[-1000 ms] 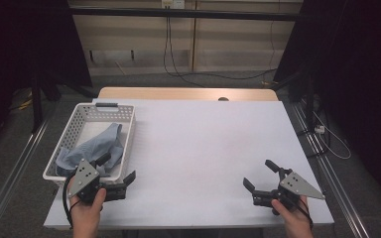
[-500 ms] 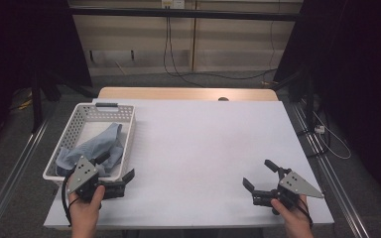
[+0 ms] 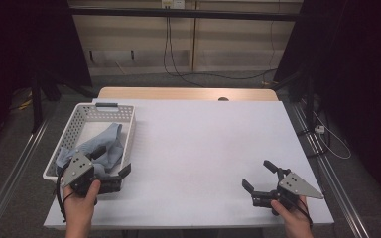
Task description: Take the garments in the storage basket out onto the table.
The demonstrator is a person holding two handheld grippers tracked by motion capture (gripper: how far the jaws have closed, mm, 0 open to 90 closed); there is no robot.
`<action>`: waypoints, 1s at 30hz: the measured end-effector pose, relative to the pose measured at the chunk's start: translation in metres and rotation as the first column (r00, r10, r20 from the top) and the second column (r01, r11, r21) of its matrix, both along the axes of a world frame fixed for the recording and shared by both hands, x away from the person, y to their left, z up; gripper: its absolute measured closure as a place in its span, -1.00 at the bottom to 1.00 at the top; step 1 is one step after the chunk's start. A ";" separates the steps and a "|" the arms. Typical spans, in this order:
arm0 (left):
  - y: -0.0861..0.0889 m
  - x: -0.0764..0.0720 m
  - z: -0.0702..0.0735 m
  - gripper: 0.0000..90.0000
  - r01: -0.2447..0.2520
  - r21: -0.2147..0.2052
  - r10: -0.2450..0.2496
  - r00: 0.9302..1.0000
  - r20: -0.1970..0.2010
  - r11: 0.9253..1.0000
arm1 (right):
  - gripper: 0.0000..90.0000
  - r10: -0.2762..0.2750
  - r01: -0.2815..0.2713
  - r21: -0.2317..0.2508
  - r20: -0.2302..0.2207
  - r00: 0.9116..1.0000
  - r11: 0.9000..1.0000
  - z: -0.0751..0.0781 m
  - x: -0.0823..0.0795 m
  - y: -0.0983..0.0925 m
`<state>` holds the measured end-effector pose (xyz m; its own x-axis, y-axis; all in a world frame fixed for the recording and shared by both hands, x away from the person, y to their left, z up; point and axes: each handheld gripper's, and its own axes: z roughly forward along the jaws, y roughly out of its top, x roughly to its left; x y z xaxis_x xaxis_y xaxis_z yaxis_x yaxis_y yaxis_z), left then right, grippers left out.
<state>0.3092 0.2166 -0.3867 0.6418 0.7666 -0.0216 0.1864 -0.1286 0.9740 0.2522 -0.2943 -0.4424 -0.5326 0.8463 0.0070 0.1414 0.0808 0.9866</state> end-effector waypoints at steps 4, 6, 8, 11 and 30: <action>0.001 0.003 0.005 -0.96 0.019 0.024 -0.019 1.000 -0.008 1.000 | -0.96 0.003 -0.003 0.006 -0.002 1.000 1.000 0.000 0.000 -0.001; 0.003 0.005 0.008 -0.96 0.021 0.023 -0.021 1.000 -0.009 1.000 | -0.96 0.008 -0.008 0.001 -0.003 1.000 1.000 -0.001 0.000 -0.001; 0.005 0.007 0.010 -0.96 0.020 0.031 -0.020 1.000 -0.015 0.999 | -0.96 0.011 -0.011 -0.002 -0.003 1.000 1.000 -0.001 -0.001 -0.001; 0.008 0.010 0.014 -0.96 0.010 0.050 -0.008 0.999 -0.036 0.999 | -0.96 0.014 -0.014 -0.001 -0.006 1.000 1.000 0.000 -0.002 0.000; 0.011 0.031 0.029 -0.95 0.032 0.090 -0.028 0.998 -0.053 0.995 | -0.96 0.027 -0.026 0.009 -0.005 1.000 1.000 0.000 -0.004 -0.002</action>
